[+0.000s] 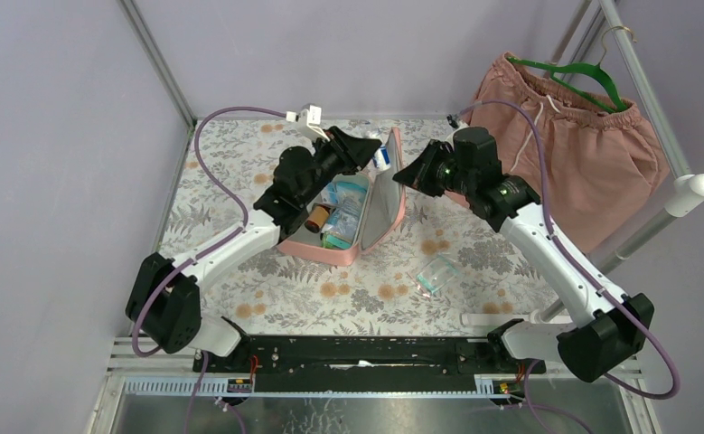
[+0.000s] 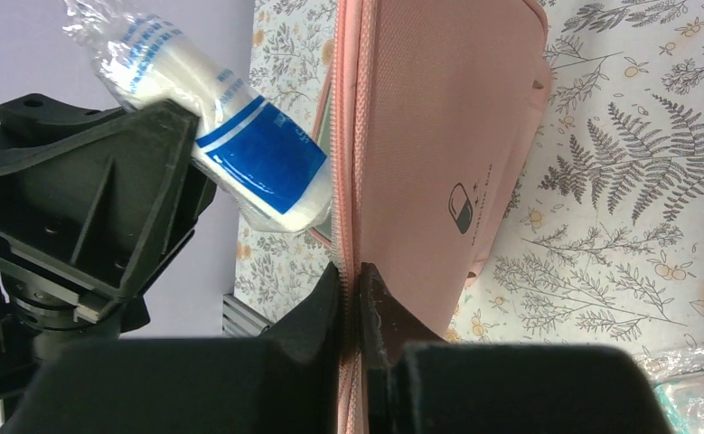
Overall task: Organize the medicine kit
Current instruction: Place the medical item at the medicine box.
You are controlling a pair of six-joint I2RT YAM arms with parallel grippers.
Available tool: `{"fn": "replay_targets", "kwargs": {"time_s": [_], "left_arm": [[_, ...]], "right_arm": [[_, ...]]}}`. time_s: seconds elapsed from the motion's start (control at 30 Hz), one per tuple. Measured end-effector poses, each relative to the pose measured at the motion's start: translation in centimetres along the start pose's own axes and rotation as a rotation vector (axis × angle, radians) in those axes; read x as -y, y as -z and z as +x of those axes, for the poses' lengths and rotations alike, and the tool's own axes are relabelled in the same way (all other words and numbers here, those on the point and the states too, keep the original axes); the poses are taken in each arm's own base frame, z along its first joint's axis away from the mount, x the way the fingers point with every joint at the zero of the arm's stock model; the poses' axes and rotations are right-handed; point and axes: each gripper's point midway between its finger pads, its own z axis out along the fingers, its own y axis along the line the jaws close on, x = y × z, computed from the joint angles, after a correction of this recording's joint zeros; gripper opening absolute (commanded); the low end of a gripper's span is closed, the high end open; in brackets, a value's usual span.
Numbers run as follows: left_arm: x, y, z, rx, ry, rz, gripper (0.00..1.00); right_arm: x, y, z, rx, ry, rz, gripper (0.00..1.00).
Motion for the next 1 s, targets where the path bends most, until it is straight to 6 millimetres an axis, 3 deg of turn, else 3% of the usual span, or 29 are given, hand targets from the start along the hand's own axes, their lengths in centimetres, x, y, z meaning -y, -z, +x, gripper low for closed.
{"fn": "replay_targets", "kwargs": {"time_s": [0.77,1.0], "left_arm": [[-3.8,-1.6,3.4,-0.025,-0.099,-0.115,0.27],[-4.0,-2.1,3.9,-0.028,-0.135,-0.132,0.27]], "right_arm": [[-0.1,-0.6,-0.2,-0.014,0.007,0.014,0.00],[-0.1,-0.7,-0.2,-0.017,0.007,0.013,0.00]]}}
